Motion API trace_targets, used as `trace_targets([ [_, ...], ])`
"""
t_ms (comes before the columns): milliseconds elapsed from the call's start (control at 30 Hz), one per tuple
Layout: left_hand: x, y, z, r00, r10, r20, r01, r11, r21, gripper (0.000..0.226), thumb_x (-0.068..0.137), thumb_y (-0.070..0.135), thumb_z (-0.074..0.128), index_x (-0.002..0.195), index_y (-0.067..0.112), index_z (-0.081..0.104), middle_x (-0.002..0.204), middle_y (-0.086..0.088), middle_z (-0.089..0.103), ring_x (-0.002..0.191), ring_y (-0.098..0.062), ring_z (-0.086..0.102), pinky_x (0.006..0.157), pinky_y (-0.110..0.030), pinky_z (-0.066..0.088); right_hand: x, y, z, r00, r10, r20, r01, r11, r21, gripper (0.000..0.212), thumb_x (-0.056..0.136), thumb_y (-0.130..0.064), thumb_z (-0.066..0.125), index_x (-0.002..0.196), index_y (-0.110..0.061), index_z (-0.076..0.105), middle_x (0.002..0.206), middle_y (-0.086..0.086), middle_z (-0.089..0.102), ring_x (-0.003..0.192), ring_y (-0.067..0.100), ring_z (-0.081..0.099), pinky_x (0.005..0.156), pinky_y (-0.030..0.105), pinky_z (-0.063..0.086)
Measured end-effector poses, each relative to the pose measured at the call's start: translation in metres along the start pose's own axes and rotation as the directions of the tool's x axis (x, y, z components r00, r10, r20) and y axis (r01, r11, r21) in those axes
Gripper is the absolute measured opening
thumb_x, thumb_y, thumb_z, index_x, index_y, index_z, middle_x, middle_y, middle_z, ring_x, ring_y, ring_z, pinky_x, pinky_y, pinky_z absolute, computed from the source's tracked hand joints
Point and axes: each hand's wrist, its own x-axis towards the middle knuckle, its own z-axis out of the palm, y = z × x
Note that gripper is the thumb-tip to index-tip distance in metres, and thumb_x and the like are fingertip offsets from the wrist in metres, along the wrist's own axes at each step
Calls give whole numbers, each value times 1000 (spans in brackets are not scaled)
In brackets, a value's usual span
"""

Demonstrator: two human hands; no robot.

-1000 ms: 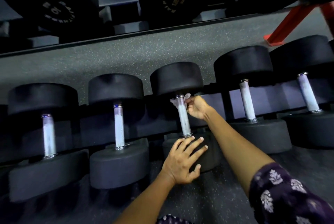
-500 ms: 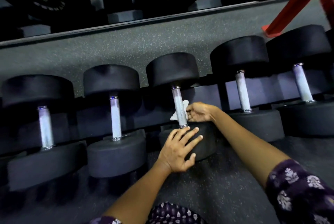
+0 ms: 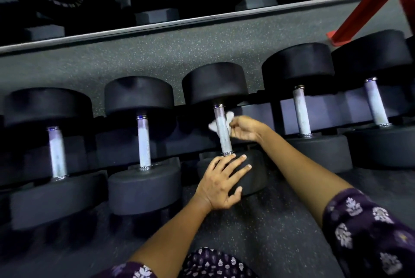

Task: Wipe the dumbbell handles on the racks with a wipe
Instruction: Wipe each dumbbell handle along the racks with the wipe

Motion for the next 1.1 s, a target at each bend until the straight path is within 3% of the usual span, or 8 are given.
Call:
trace_targets([
  [167,-1,0,1,1000,-7,5,7,1000,-11,52,85,37,43,133,17,50,140,-10,52,124,-28,47,102,-41,33,-6,4,5,970,-198,-142,171,968,-182,28,87,13,45,107,2,60,77,5,73,57,7,64,57,16,53],
  [333,-2,0,2,1000,-14,2,14,1000,-21,53,85,37,43,134,17,49,141,-10,52,125,-27,47,102,-41,33,-25,27,5,794,-451,-409,121,775,-621,17,61,1,83,63,-8,68,54,-4,59,50,2,51,48,9,46],
  [533,-2,-1,4,1000,-1,-2,1,999,-33,51,87,37,43,131,16,56,140,-10,53,125,-28,47,102,-42,33,-9,-3,27,650,-704,-287,189,516,-836,21,64,-11,83,74,5,72,71,18,69,51,-8,46,48,9,33],
  [633,-3,-2,4,1000,4,3,-4,999,-33,52,86,37,43,128,14,61,139,-10,54,125,-28,47,102,-43,34,-16,23,21,702,-660,-268,-1,375,-927,27,66,-19,83,68,4,69,65,17,64,63,8,49,51,20,36],
  [733,-3,-1,4,1000,14,-10,-15,999,-37,52,84,37,44,128,14,62,138,-10,55,123,-28,46,101,-43,33,-29,24,22,817,-488,-308,-171,305,-937,32,62,-24,86,73,2,70,56,4,54,66,8,49,41,12,30],
  [833,-2,-2,6,1000,8,-19,-10,997,-78,52,83,36,45,127,12,62,137,-11,56,122,-29,46,102,-42,32,-30,14,29,789,-481,-383,-212,372,-904,38,55,-28,89,60,-5,59,54,-2,48,59,6,49,44,12,35],
  [1000,-3,-1,-1,1000,-6,-10,5,983,-181,55,84,37,47,129,8,59,137,-11,55,126,-27,44,105,-41,30,-43,29,25,827,-379,-416,-308,314,-898,30,74,-34,76,75,-7,63,90,8,65,86,17,59,69,25,44],
  [1100,4,9,-17,955,-295,16,268,840,-471,57,81,34,56,128,4,54,131,-6,56,118,-15,50,105,-26,34,-63,28,18,818,-381,-430,-215,492,-844,24,75,-12,72,59,-13,54,62,3,57,57,11,50,58,24,44],
])
